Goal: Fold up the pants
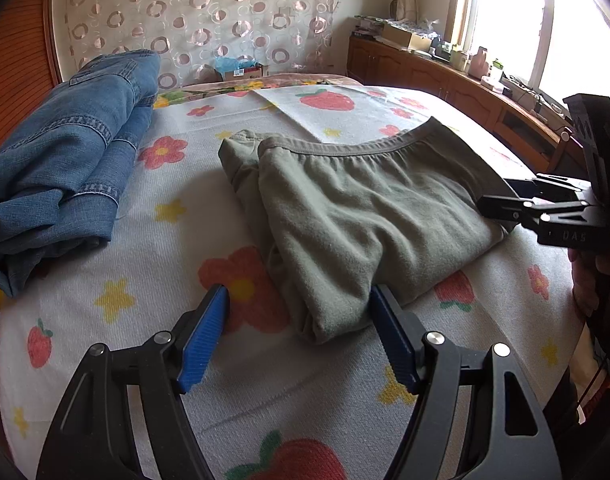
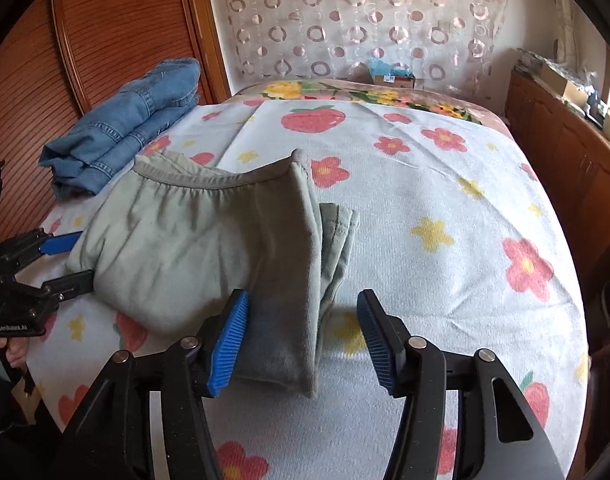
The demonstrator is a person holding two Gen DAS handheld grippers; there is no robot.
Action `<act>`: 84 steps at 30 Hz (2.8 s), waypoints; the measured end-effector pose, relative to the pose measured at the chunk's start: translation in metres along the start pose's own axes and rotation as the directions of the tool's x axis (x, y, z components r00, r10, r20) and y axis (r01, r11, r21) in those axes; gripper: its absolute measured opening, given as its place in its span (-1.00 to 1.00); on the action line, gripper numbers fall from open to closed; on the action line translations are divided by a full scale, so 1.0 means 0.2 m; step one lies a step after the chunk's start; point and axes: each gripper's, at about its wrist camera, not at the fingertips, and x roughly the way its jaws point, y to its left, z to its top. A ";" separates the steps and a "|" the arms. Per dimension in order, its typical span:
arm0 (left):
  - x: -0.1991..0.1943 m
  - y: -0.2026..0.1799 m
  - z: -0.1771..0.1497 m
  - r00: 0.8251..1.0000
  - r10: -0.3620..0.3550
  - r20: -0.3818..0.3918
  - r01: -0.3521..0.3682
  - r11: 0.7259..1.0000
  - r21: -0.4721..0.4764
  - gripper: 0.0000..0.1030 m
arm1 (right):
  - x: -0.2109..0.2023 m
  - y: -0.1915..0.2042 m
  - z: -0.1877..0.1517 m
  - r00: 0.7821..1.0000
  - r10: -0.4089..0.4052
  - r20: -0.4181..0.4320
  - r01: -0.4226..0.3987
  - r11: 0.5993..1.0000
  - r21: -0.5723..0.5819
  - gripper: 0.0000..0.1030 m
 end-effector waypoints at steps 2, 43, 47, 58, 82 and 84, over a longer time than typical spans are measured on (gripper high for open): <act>0.00 0.00 0.00 1.000 0.000 0.000 0.000 1.000 0.000 0.43 | 0.01 0.02 0.00 1.000 -0.014 -0.001 0.014 1.000 -0.021 0.28; 0.26 0.23 0.38 0.996 -0.065 -0.065 0.059 0.994 -0.091 0.41 | 0.04 -0.13 0.18 0.998 0.060 -0.009 -0.060 0.998 0.025 0.11; 0.29 0.24 0.39 0.995 -0.075 -0.071 0.069 0.994 -0.079 0.41 | 0.08 -0.13 0.19 0.997 0.078 -0.023 -0.077 0.996 0.045 -0.01; 0.29 0.21 0.41 0.993 -0.094 -0.075 0.088 0.993 -0.076 0.07 | 0.14 -0.13 0.21 0.994 0.103 -0.042 -0.100 0.993 0.065 -0.09; 0.03 0.10 0.38 0.994 -0.093 0.064 0.097 0.993 -0.065 -0.69 | -0.06 -0.03 0.14 0.991 0.120 0.065 -0.121 0.993 0.014 -0.84; -0.02 0.09 0.38 0.992 -0.090 0.084 0.095 0.994 -0.061 -0.70 | -0.12 -0.01 0.13 0.989 0.118 0.085 -0.119 0.993 0.009 -0.84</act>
